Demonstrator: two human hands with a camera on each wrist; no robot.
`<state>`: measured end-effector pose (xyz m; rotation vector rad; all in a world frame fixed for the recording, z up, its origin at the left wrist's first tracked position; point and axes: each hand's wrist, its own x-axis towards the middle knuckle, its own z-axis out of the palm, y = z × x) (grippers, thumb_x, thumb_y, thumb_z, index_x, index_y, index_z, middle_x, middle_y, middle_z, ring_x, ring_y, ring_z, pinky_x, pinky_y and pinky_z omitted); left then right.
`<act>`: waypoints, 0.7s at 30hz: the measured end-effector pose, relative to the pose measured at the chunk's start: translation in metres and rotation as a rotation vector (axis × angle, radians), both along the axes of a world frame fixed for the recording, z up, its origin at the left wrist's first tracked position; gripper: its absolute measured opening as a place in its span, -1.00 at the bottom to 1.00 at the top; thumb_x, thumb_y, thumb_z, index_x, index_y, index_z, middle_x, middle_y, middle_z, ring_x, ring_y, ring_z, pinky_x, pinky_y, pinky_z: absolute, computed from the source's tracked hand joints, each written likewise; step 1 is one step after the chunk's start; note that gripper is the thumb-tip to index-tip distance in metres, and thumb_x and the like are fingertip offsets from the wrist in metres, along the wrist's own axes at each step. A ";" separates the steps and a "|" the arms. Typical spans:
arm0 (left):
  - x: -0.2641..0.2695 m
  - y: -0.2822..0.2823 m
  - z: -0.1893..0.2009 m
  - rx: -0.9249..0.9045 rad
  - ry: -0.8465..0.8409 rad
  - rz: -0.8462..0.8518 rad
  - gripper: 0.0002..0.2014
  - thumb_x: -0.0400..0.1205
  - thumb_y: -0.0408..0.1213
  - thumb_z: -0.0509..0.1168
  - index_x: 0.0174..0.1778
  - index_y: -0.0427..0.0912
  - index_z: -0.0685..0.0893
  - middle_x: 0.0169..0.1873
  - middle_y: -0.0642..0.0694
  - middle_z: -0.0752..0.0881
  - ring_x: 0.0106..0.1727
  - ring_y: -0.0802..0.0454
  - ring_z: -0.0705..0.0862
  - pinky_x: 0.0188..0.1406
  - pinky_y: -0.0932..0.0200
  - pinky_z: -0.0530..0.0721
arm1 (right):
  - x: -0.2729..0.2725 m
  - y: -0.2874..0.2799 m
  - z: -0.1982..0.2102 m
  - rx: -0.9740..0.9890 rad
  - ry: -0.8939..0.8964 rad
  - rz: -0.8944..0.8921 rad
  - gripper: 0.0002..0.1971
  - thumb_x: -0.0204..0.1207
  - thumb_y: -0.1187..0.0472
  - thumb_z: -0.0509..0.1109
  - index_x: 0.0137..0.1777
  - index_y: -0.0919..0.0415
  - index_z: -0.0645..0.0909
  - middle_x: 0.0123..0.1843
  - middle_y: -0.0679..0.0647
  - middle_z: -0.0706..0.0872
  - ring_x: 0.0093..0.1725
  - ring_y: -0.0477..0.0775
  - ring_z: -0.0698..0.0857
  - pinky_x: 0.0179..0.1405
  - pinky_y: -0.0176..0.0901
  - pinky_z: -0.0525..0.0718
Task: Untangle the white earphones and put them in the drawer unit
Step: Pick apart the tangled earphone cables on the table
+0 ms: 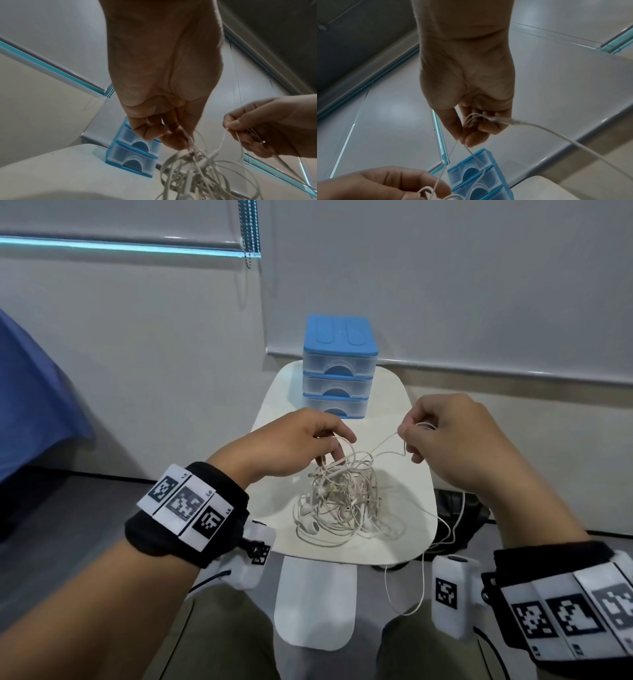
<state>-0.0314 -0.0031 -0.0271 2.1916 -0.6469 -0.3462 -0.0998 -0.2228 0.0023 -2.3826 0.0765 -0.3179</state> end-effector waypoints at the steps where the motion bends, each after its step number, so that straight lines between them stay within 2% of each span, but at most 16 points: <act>1: -0.001 0.000 0.000 -0.002 0.017 -0.017 -0.77 0.80 -0.29 0.29 0.30 0.04 0.76 -0.02 0.03 0.86 -0.10 0.12 0.71 0.08 0.14 0.63 | 0.000 0.001 0.001 0.043 -0.025 0.005 -0.84 0.60 0.27 0.39 -0.22 0.14 0.70 -0.34 0.02 0.80 -0.26 0.08 0.77 -0.19 -0.06 0.71; 4: -0.001 0.000 -0.002 0.013 0.018 -0.073 -0.72 0.71 -0.22 0.46 0.33 0.06 0.75 -0.07 0.01 0.82 -0.06 0.08 0.74 0.20 0.09 0.68 | 0.002 0.007 0.002 0.205 -0.110 0.051 -0.89 0.62 0.24 0.40 -0.14 0.18 0.69 -0.23 0.04 0.81 -0.29 0.00 0.69 -0.22 -0.06 0.63; 5: -0.001 0.000 -0.002 0.039 -0.007 -0.084 -0.75 0.68 -0.22 0.49 0.27 0.06 0.77 -0.11 0.02 0.80 -0.09 0.07 0.72 0.21 0.03 0.69 | 0.003 0.009 0.002 0.259 -0.134 0.074 -0.90 0.63 0.24 0.39 -0.12 0.20 0.68 -0.18 0.07 0.82 -0.29 -0.03 0.66 -0.25 -0.10 0.59; 7: -0.001 0.000 -0.003 0.082 -0.062 -0.092 -0.88 0.66 -0.23 0.51 0.08 0.02 0.81 -0.13 -0.06 0.79 -0.09 -0.07 0.71 0.19 -0.12 0.70 | 0.005 0.014 0.001 0.336 -0.168 0.109 -0.91 0.64 0.24 0.39 -0.11 0.19 0.65 -0.11 0.11 0.82 -0.27 -0.08 0.63 -0.26 -0.20 0.51; 9: -0.002 0.001 -0.004 0.088 -0.075 -0.093 -0.95 0.65 -0.23 0.52 -0.02 -0.01 0.81 -0.10 -0.11 0.80 -0.04 -0.13 0.73 0.15 -0.13 0.70 | 0.008 0.017 -0.001 0.392 -0.188 0.119 -0.88 0.65 0.26 0.37 -0.14 0.15 0.62 -0.13 0.09 0.83 -0.27 -0.10 0.62 -0.26 -0.26 0.50; 12: -0.004 0.004 -0.005 0.081 -0.077 -0.048 -0.92 0.66 -0.22 0.52 -0.07 0.05 0.76 -0.05 0.00 0.81 0.00 0.01 0.77 0.13 -0.04 0.71 | 0.010 0.017 -0.004 0.523 -0.234 0.106 -0.83 0.64 0.30 0.33 -0.19 0.10 0.58 -0.19 0.06 0.85 -0.28 -0.11 0.63 -0.27 -0.28 0.48; 16: -0.005 0.008 -0.010 0.007 -0.037 0.017 -0.92 0.69 -0.24 0.47 -0.08 0.04 0.76 -0.08 0.09 0.81 -0.11 0.18 0.77 0.02 0.00 0.68 | 0.008 0.019 -0.003 0.920 -0.211 0.146 -0.77 0.67 0.37 0.22 -0.19 0.10 0.47 -0.14 0.23 0.87 -0.33 0.02 0.56 -0.34 -0.20 0.43; 17: -0.006 0.007 -0.011 -0.015 -0.027 0.026 -0.93 0.70 -0.24 0.47 -0.07 0.03 0.77 -0.11 0.09 0.81 -0.14 0.17 0.76 -0.03 0.00 0.66 | 0.008 0.020 -0.002 0.996 -0.189 0.153 -0.77 0.70 0.38 0.18 -0.17 0.11 0.45 -0.17 0.25 0.85 -0.37 0.05 0.53 -0.37 -0.20 0.42; 19: -0.008 0.006 -0.012 -0.050 -0.024 0.046 -0.94 0.69 -0.25 0.47 -0.07 0.01 0.78 -0.13 0.05 0.81 -0.20 0.15 0.73 -0.09 -0.03 0.65 | 0.009 0.021 -0.003 1.084 -0.165 0.139 -0.76 0.73 0.38 0.15 -0.16 0.11 0.42 -0.36 0.13 0.77 -0.42 0.07 0.46 -0.45 -0.22 0.40; 21: -0.010 0.005 -0.014 -0.057 -0.023 0.062 -0.92 0.69 -0.26 0.46 -0.10 0.02 0.78 -0.12 0.01 0.82 -0.22 0.13 0.68 -0.12 -0.14 0.70 | 0.012 0.019 -0.007 1.046 -0.160 0.089 -0.75 0.73 0.35 0.18 -0.19 0.09 0.45 -0.51 -0.02 0.57 -0.45 0.02 0.36 -0.50 -0.23 0.33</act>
